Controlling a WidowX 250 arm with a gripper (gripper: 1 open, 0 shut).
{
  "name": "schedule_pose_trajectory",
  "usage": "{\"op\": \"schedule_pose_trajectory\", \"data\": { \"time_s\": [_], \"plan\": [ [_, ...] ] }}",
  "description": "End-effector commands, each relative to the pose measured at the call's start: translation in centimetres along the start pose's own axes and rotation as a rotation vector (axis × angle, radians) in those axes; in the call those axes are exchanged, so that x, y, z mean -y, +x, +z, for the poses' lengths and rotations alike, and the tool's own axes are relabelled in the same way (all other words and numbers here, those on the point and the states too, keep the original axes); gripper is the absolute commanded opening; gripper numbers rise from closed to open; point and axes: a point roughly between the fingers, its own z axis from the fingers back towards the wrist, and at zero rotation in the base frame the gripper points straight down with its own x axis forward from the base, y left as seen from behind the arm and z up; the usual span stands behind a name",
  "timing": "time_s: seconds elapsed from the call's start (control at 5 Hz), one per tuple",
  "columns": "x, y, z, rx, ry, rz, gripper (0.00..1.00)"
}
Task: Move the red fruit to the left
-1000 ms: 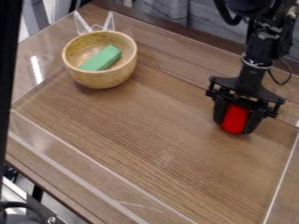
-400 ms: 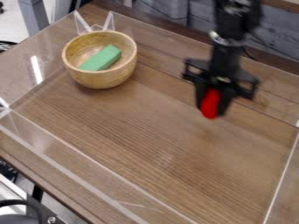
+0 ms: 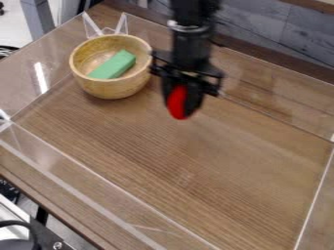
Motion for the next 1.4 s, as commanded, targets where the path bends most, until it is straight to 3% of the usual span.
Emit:
{"op": "schedule_pose_trajectory", "data": {
  "time_s": [0.0, 0.2, 0.4, 1.2],
  "plan": [
    [-3.3, -1.4, 0.8, 0.044, 0.015, -0.060, 0.00],
    [-6.1, -2.8, -0.2, 0.046, 0.017, -0.083, 0.00],
    [-6.7, -3.1, 0.0, 0.053, 0.014, -0.084, 0.00],
    [-5.5, -3.0, 1.3, 0.046, -0.003, -0.043, 0.00]
  ]
}}
